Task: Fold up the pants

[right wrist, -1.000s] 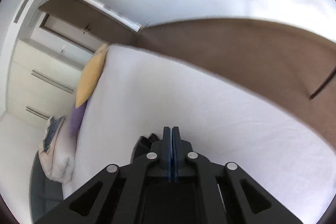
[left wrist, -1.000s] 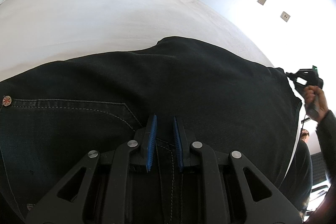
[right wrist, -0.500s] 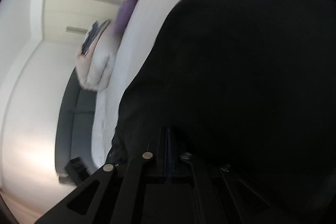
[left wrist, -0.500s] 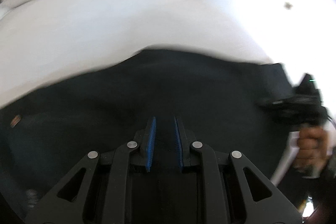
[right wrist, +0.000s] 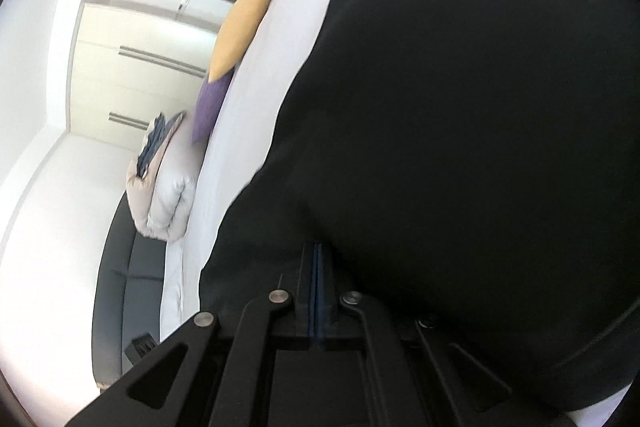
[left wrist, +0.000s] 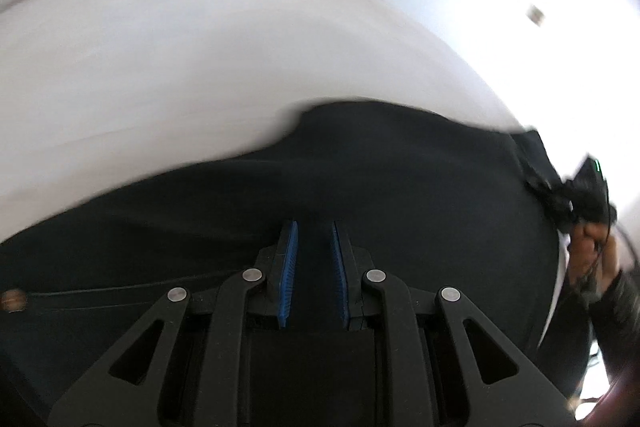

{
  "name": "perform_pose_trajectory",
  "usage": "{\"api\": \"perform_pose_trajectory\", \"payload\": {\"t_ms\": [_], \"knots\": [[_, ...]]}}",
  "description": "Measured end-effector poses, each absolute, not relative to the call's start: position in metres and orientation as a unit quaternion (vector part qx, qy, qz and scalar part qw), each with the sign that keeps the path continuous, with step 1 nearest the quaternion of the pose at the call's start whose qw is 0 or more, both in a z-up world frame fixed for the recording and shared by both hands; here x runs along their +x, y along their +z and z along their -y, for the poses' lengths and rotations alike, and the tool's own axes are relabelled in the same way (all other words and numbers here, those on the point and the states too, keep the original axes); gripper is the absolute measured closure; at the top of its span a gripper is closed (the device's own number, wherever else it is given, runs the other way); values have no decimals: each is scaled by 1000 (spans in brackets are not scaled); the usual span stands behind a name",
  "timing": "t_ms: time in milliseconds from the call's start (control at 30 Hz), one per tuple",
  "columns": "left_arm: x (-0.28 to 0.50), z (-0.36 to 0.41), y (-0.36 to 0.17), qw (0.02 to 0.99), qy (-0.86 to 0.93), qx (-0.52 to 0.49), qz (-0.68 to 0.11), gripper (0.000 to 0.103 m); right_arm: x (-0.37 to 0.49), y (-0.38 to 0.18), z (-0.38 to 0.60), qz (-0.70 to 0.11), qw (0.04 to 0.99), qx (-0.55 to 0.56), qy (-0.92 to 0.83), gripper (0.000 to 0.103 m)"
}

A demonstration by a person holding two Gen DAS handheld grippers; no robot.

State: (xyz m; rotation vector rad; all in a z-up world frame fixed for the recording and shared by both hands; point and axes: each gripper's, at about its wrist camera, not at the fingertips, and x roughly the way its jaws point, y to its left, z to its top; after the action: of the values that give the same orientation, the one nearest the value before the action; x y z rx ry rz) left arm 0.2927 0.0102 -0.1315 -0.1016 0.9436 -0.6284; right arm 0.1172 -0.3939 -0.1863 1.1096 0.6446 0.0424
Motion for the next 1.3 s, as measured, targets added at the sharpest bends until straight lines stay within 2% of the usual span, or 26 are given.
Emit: {"api": "perform_pose_trajectory", "payload": {"t_ms": [100, 300, 500, 633, 700, 833, 933, 1000, 1033, 1300], "knots": [[300, -44, -132, 839, -299, -72, -448, 92, 113, -185, 401, -296, 802, 519, 13, 103], [297, -87, -125, 867, -241, -30, -435, 92, 118, -179, 398, -269, 807, 525, -25, 103], [283, -140, -107, 896, -128, -57, -422, 92, 78, -146, 421, -230, 813, 517, -134, 101], [255, -103, -82, 893, -183, -112, -395, 92, 73, -111, 384, -213, 833, 506, -70, 101], [244, -46, -81, 870, -256, -132, -400, 95, 97, -103, 327, -242, 841, 484, 6, 101], [238, 54, -112, 799, -354, -182, -450, 95, 127, -131, 251, -332, 803, 480, 121, 101], [225, 99, -144, 778, -364, -138, -493, 97, 141, -158, 215, -380, 792, 458, 137, 101], [222, 87, -156, 772, -370, -165, -490, 97, 142, -177, 222, -392, 784, 468, 110, 103], [226, 84, -157, 769, -367, -175, -493, 101, 141, -185, 234, -379, 780, 486, 109, 103], [215, 17, -169, 778, -337, -213, -486, 101, 75, -201, 373, -259, 796, 548, -13, 103]]}}
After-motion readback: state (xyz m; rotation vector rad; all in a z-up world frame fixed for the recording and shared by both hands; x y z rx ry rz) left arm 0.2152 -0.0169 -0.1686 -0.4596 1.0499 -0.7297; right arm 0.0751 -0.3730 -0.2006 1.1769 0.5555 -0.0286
